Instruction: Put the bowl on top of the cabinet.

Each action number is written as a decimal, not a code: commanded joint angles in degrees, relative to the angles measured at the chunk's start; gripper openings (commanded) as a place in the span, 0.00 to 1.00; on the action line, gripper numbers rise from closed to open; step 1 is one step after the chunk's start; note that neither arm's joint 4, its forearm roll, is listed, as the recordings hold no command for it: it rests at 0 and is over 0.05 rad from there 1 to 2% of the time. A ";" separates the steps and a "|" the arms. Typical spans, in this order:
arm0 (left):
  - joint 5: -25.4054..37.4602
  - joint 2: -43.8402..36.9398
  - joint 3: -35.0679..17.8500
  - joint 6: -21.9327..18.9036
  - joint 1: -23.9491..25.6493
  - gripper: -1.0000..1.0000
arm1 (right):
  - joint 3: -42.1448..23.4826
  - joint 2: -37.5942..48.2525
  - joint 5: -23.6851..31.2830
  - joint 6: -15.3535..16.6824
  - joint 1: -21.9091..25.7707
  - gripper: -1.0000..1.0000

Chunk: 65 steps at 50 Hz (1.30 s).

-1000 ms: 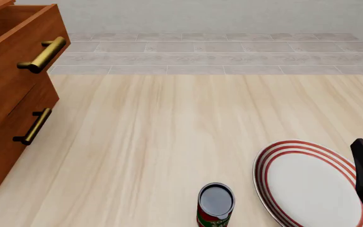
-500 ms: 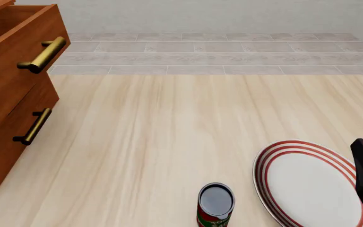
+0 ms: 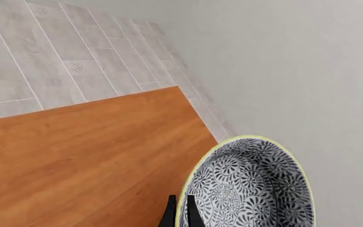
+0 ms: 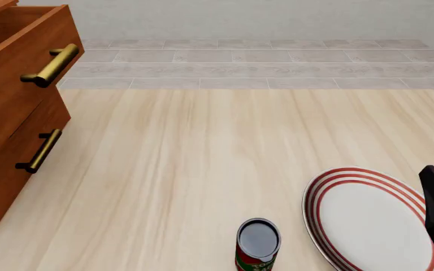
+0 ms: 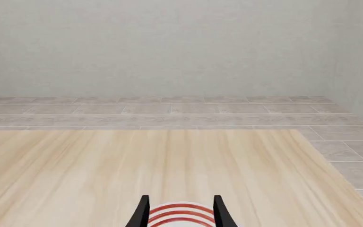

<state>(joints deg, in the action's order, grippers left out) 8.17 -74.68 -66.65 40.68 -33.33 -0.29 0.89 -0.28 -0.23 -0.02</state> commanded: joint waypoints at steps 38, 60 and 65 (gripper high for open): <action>0.08 1.98 0.47 -0.01 1.15 1.00 | 0.00 -0.01 0.01 -0.01 -0.01 1.00; 1.46 7.55 0.50 -1.69 1.05 1.00 | 0.00 -0.01 0.01 0.00 -0.01 1.00; 1.47 8.51 0.90 -1.63 1.38 1.00 | 0.00 0.00 0.00 0.00 -0.01 1.00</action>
<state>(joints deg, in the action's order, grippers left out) 9.15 -68.50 -65.99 39.49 -32.26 -0.29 0.89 -0.28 -0.23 -0.02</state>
